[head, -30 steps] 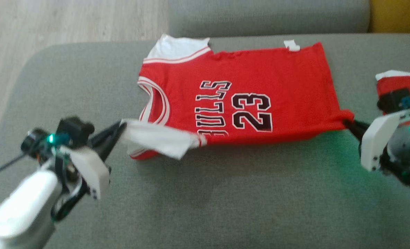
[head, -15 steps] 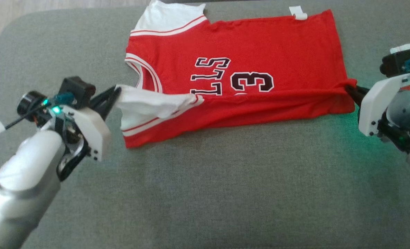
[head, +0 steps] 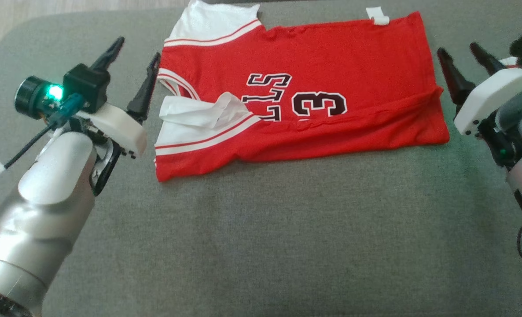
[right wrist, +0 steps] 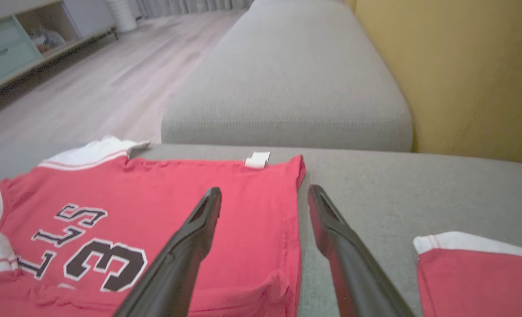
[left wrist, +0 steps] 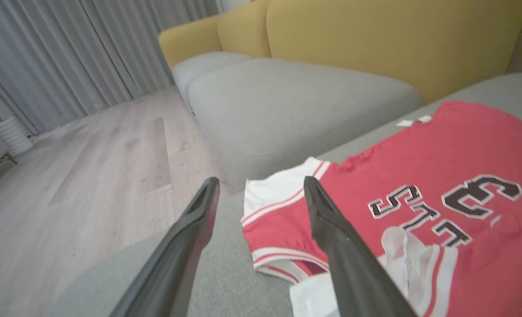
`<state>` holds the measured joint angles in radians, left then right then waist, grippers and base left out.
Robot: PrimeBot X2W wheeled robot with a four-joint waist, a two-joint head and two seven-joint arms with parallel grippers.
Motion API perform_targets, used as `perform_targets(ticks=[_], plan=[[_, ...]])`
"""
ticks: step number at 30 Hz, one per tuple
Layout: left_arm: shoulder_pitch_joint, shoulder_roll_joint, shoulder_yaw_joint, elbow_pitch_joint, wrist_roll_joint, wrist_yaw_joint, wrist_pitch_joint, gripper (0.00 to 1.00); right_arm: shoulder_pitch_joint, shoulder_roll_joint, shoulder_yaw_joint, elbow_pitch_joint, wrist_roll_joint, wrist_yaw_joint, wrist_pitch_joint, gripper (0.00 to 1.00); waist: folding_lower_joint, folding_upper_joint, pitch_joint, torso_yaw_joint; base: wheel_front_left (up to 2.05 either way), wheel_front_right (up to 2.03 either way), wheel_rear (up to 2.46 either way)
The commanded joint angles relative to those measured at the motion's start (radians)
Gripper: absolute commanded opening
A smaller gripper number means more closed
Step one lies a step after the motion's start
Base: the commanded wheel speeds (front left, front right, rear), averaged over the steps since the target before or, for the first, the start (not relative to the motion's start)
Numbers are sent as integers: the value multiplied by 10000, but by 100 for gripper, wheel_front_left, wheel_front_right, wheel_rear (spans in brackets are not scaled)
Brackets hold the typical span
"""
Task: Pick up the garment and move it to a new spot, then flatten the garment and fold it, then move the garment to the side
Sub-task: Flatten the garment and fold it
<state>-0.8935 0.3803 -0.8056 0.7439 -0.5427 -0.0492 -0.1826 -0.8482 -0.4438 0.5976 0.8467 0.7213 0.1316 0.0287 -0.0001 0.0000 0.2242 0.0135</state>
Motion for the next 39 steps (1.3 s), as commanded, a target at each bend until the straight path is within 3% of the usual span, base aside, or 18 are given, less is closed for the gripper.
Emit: perform_targets(ticks=[1, 7, 12, 16, 22, 27, 32, 39], plan=[[-442, 253, 602, -55, -24, 221, -414, 100, -19, 87, -141, -123, 34, -9, -716, 100, 1, 0, -251, 18, 0, 0, 0], [162, 63, 1193, -551, -200, 468, -769, 100, 375, 540, -536, -31, -77, -9, -2437, 100, 1, 0, -779, 59, 0, 0, 0], [1513, 30, 2190, -2217, 148, 1170, -787, 100, 1203, 1019, -1256, -297, -770, -9, -2886, 100, 1, 0, -1277, 100, 0, 0, 0], [3042, -135, 3007, -3521, 527, 1708, -789, 100, 2416, 1490, -2709, -1558, -1974, -9, -2899, 100, 1, 0, -1523, 69, 0, 0, 0], [5291, -719, 3984, -4869, 1060, 2147, -790, 100, 4882, 2897, -4558, -3326, -3593, -9, -2902, 100, 1, 0, -1841, -29, 0, 0, 0], [6598, -1226, 4624, -5276, 1445, 2130, -790, 100, 6226, 3650, -5308, -4344, -4345, -9, -2903, 100, 1, 0, -1858, -96, 0, 0, 0], [6717, -1484, 5007, -5226, 1905, 1848, -790, 100, 6622, 3854, -5508, -4962, -4656, -9, -2903, 100, 1, 0, -1528, -107, 0, 0, 0], [5639, -1546, 4760, -3359, 2203, 1426, -496, 100, 6277, 3925, -5452, -5434, -4709, -9, -2904, 100, 1, 0, -694, -309, 0, 0, 0]])
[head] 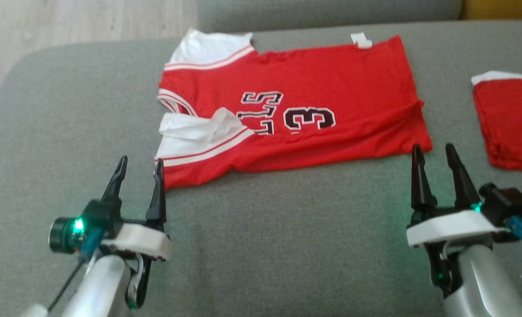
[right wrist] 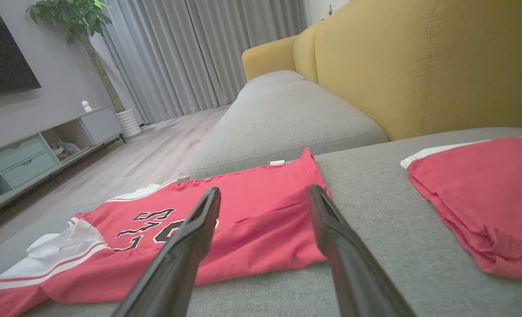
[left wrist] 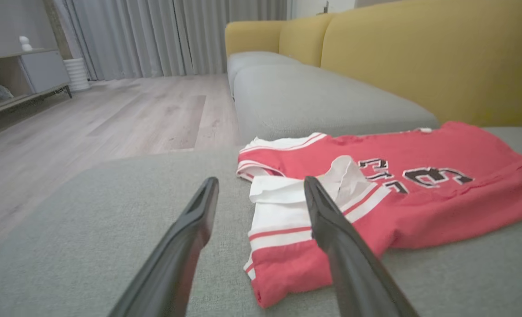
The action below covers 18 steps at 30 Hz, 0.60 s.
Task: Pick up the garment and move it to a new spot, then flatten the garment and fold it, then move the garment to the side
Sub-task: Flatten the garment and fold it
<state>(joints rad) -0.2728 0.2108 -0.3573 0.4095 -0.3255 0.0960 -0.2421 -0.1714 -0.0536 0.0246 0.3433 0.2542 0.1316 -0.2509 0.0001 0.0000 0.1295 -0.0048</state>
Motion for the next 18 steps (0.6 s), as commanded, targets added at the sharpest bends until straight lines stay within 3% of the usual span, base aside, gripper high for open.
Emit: perform_targets(ticks=[1, 8, 16, 18], plan=[[-706, 148, 243, 298, 17, -58, 265, 100, -528, 26, 308, -425, -11, -9, -108, 100, -1, 0, 341, -171, 0, 0, 0], [-1583, 158, -41, 2139, 27, -300, 1194, 100, -622, 31, 401, -405, 59, -9, -108, 100, -1, 0, 806, -433, 0, 0, 0], [-2095, 200, 85, 3454, -113, -101, 1564, 100, -716, 32, 559, -396, 94, -9, -108, 100, -1, 0, 1109, -679, 0, 0, 0], [-2165, 197, -16, 3799, -148, -229, 1935, 100, -753, 32, 578, -400, 100, -9, -108, 100, -1, 0, 1174, -726, 0, 0, 0]])
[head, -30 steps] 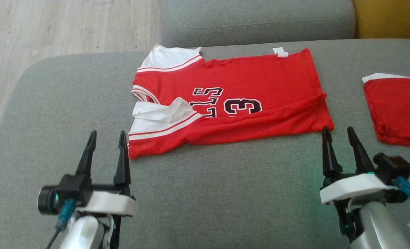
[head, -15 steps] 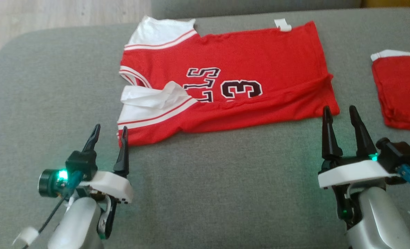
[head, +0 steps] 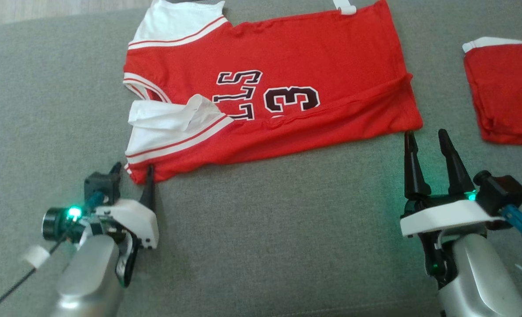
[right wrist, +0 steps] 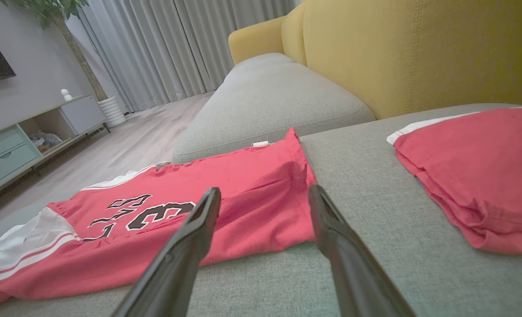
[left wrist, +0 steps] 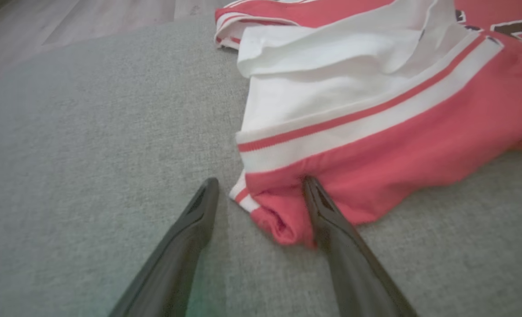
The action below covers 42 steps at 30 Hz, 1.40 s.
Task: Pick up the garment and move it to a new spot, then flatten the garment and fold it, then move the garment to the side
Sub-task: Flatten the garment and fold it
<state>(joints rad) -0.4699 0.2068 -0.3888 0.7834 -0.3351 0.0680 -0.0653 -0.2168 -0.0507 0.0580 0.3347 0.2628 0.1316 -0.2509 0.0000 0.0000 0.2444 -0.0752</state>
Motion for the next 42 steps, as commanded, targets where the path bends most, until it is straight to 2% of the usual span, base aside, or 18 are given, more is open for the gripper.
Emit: perform_targets(ticks=[1, 2, 3, 4, 9, 13, 16, 24, 33, 39, 40, 41, 42], plan=[[-227, 228, 225, 190, -56, -40, 342, 100, -317, 4, 210, -315, 15, -9, -108, 100, 0, 0, 44, -31, 0, 0, 0], [-258, 223, 175, 293, -69, -110, 475, 65, -334, 4, 181, -310, 13, -9, -108, 100, 0, 0, 47, -39, 0, 0, 0], [-281, 222, 126, 366, -73, -177, 558, 23, -345, 4, 164, -299, 14, -9, -108, 100, 0, 0, 34, -44, 0, 0, 0], [-301, 211, 112, 379, -94, -219, 544, 0, -353, 4, 145, -279, 15, -9, -108, 100, 0, 0, 10, -41, 0, 0, 0], [-497, 158, 195, 32, -147, -200, -279, 0, -552, 4, -8, 192, -215, -9, 70, 100, 0, 0, -124, 94, 0, 0, 0], [-762, 107, 312, -483, -149, -103, -1172, 0, -1167, 4, -268, 814, -577, -9, 989, 100, 0, 0, -120, 238, 0, 0, 0], [-963, 80, 300, -878, -121, -142, -1459, 0, -1833, 4, -927, 1321, -1048, -9, 1711, 100, 0, 0, -48, 375, 0, 0, 0], [-1246, -13, -95, -1577, 26, -357, -1415, 0, -3369, 4, -2345, 3171, -2779, -9, 3143, 100, 0, 0, 71, 736, 0, 0, 0], [-1340, -55, -316, -2222, 69, -344, -1373, 0, -4132, 5, -2769, 5008, -4586, -9, 4215, 100, 0, 0, 333, 989, 0, 0, 0], [-1355, -8, -380, -2444, 78, -308, -1371, 0, -4416, 5, -2843, 5707, -4760, -9, 4346, 100, 0, 0, 418, 1036, 0, 0, 0], [-1342, 8, -391, -2466, 75, -304, -1368, 0, -4466, 5, -2851, 5830, -4736, -9, 4323, 75, 0, 0, 414, 1039, 0, 0, 0], [-1323, 27, -398, -2479, 68, -301, -1363, 0, -4513, 5, -2870, 5911, -4698, -9, 4220, 7, 0, 0, 402, 1036, 0, 0, 0], [-1298, 49, -401, -2478, 57, -296, -1357, 0, -4553, 5, -2908, 5965, -4692, -9, 4085, 0, 0, 0, 373, 1027, 0, 0, 0]])
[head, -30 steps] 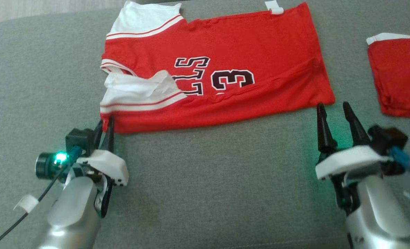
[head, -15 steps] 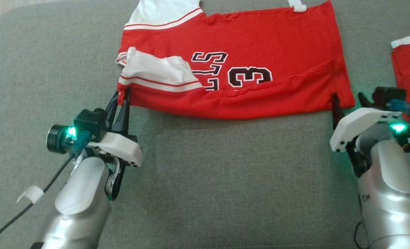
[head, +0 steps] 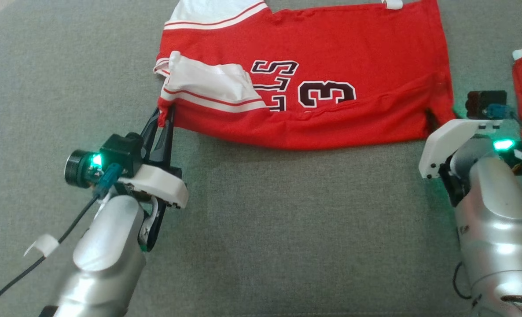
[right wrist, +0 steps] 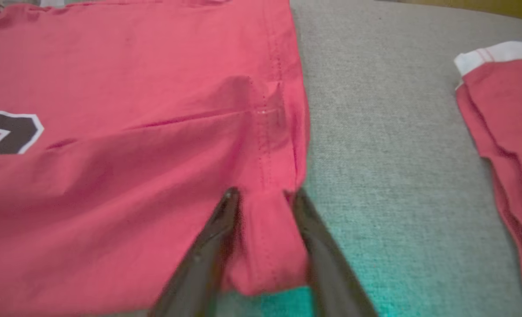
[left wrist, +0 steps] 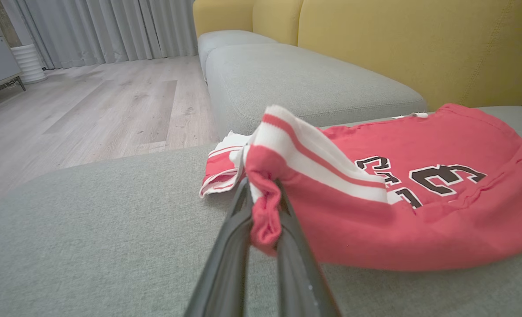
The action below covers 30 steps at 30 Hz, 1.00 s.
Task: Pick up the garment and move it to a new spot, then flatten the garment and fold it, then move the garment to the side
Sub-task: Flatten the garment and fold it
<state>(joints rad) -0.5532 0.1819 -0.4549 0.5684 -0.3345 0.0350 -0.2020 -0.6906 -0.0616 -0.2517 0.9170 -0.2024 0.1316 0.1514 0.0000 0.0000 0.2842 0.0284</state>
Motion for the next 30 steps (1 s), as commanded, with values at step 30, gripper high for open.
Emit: perform_targets(ticks=[30], plan=[[3174, 1515, -200, -1330, -1125, -388, 2524, 0, 3773, 114, 756, -2904, 1235, -9, 362, 0, 0, 0, -2901, -671, 0, 0, 0]])
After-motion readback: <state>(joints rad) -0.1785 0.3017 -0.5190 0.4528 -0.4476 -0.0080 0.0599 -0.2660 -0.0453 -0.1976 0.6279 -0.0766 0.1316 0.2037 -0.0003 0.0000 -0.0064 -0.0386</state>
